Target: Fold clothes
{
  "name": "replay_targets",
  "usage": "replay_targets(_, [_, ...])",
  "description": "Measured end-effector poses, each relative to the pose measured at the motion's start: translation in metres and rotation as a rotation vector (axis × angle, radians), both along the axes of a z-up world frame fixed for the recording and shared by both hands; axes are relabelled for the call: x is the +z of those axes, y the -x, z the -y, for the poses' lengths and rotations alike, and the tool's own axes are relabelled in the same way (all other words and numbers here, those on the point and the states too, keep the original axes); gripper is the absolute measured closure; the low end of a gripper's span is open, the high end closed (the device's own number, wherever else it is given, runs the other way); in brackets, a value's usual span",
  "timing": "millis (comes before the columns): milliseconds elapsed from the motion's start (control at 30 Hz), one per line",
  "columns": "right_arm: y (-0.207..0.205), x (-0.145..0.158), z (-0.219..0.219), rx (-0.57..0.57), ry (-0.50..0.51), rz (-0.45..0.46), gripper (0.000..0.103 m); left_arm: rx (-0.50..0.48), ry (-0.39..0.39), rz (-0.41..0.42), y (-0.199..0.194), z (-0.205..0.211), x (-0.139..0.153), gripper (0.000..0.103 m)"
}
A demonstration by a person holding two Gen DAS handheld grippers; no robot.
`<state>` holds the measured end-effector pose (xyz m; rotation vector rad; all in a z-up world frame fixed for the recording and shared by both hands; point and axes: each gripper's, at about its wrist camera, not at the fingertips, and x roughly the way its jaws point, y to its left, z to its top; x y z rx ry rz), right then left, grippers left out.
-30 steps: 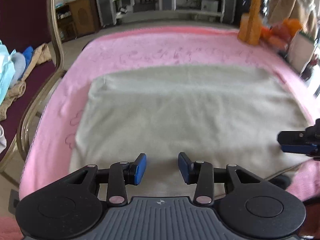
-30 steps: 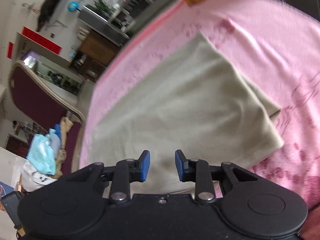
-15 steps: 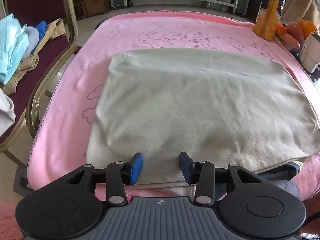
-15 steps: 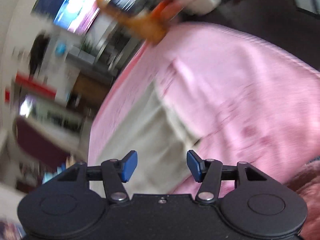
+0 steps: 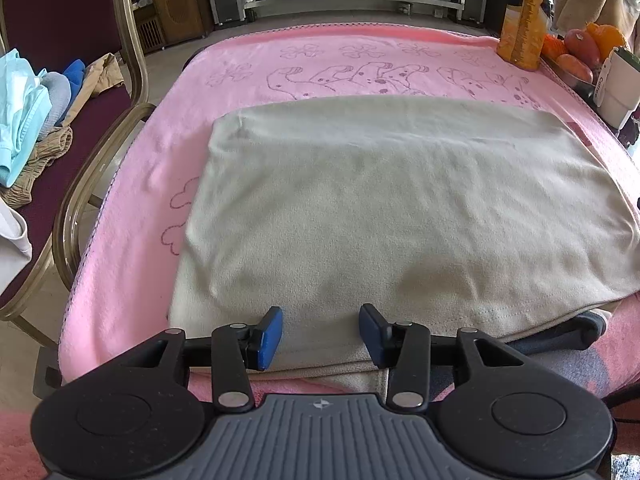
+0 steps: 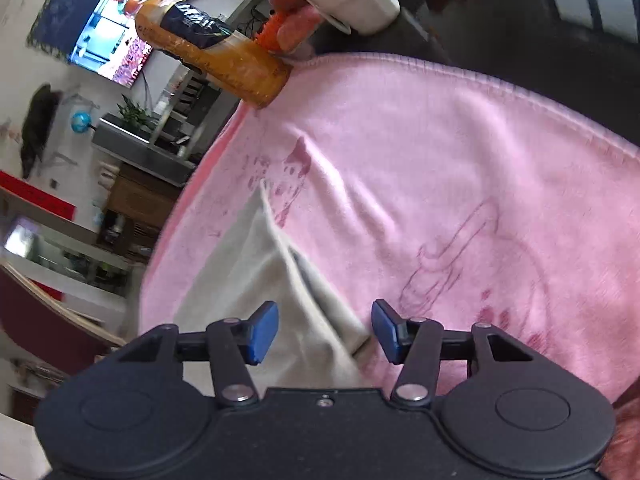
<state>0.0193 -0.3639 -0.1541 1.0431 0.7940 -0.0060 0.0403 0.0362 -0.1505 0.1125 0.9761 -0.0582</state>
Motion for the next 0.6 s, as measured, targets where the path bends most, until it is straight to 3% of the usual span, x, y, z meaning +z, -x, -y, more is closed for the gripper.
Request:
replay_targets(167, [0.011, -0.01, 0.008, 0.008, -0.162, -0.017, 0.052, 0.002, 0.0, -0.001, -0.001, 0.001, -0.001, 0.059])
replay_targets(267, [0.006, -0.013, 0.0, 0.069, -0.197, -0.016, 0.052, 0.0, -0.002, 0.001, 0.0, 0.002, -0.001, 0.059])
replay_targets(467, [-0.006, -0.005, -0.019, 0.07, -0.065, 0.025, 0.051, -0.004, -0.005, 0.004, 0.0, 0.001, -0.001, 0.059])
replay_targets(600, [-0.007, -0.004, -0.025, 0.08, -0.06, 0.038, 0.049, -0.004, -0.003, 0.004, 0.0, 0.0, -0.001, 0.058])
